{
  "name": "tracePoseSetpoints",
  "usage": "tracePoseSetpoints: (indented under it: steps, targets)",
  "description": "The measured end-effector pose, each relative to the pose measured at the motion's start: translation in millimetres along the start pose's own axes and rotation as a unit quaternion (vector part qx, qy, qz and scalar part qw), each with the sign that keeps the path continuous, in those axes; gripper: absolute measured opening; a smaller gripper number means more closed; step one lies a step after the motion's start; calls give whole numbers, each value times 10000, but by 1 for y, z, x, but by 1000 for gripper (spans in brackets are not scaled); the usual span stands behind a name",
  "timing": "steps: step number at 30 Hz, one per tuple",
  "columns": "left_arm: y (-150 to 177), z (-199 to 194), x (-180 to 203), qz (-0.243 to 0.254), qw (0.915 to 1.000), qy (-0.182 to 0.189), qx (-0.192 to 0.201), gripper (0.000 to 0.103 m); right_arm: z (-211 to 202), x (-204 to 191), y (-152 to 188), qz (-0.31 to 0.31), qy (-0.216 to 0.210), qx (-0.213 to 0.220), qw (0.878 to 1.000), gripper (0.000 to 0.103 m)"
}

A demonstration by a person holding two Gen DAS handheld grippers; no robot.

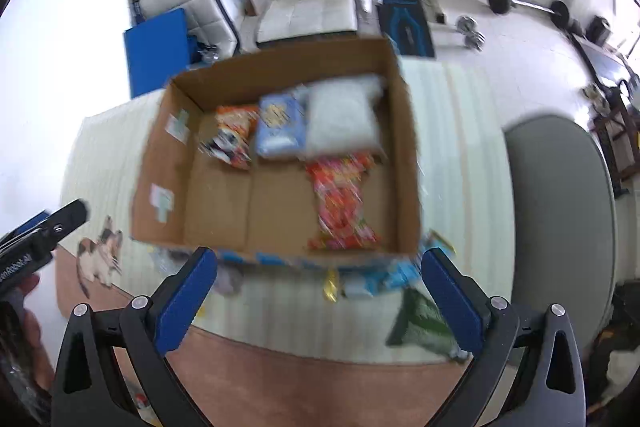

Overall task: Organize soft objects
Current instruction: 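Grasp the silver scrubber sponge with left tool while right tool grasps the green snack bag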

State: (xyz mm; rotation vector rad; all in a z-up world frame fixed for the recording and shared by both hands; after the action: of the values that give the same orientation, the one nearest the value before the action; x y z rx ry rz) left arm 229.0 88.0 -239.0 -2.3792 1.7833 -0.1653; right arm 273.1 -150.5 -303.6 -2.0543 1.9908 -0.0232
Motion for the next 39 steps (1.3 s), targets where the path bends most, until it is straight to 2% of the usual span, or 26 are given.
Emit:
tracePoseSetpoints:
  steps: [2, 3, 4, 6, 8, 13, 17, 21, 24, 25, 27, 31, 32, 33, 35, 37, 38, 39]
  targets:
    - [13, 30, -14, -228, 9984, 161, -489, 99, 17, 18, 21, 289, 6, -260, 9992, 103]
    - [19, 47, -21, -351, 9964, 218, -735, 94, 27, 28, 31, 449, 21, -398, 9982, 103]
    - [24, 60, -24, -430, 9949, 216, -884, 90, 39, 40, 42, 678, 84, -576, 9960, 103]
    - [25, 88, -31, -560, 9921, 112, -1114, 90, 58, 62, 59, 1182, 121, -823, 9895, 103]
    - [24, 105, -31, -615, 9905, 87, -1230, 90, 71, 85, 73, 1765, 67, -954, 9796, 103]
    - [19, 141, -30, -653, 9877, -192, -1410, 90, 91, 125, 86, 2680, 0, -1000, 9582, 103]
    - [20, 157, -31, -715, 9853, -306, -1523, 90, 103, 157, 86, 3501, -60, -938, 9320, 103]
    - [25, 162, -31, -787, 9832, -270, -1623, 90, 121, 174, 82, 3955, 91, -1020, 9128, 103]
    - [30, 160, -30, -701, 9836, -310, -1630, 90, 140, 179, 85, 4037, 311, -1331, 9046, 100]
    - [32, 159, -30, -675, 9837, -320, -1635, 90, 142, 178, 86, 3993, 329, -1344, 9063, 99]
    - [42, 157, -27, -627, 9845, -308, -1609, 90, 141, 171, 86, 3633, 487, -1377, 9201, 93]
    - [57, 150, -27, -598, 9851, -336, -1576, 90, 141, 130, 83, 2051, 757, -1538, 9636, 76]
    - [59, 150, -26, -582, 9852, -348, -1571, 90, 142, 120, 83, 1702, 784, -1594, 9693, 76]
    - [61, 151, -23, -531, 9855, -387, -1567, 90, 145, 107, 85, 1220, 849, -1743, 9734, 74]
    - [62, 156, -19, -450, 9850, -412, -1617, 90, 146, 90, 91, 717, 938, -1879, 9751, 73]
    - [67, 166, -20, -439, 9839, -437, -1675, 89, 143, 84, 95, 702, 855, -1875, 9760, 74]
    - [68, 169, -19, -426, 9837, -468, -1681, 83, 140, 85, 96, 886, 703, -1832, 9766, 74]
    - [71, 171, -18, -367, 9844, -493, -1651, 54, 138, 88, 96, 1115, 581, -1792, 9757, 74]
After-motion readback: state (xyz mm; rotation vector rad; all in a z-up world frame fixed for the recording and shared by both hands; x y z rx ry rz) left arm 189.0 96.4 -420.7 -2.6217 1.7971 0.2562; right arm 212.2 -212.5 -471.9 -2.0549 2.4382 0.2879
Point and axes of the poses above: each gripper's, at about its wrist camera, not at the fingertips, and z roughly the way its jaws point, x to its right, y to its underside, the point moved 1 cm from there along z, roughly the way its jaws point, and after that the axes turned 3 degrees about -x, right-handed, at the moved point
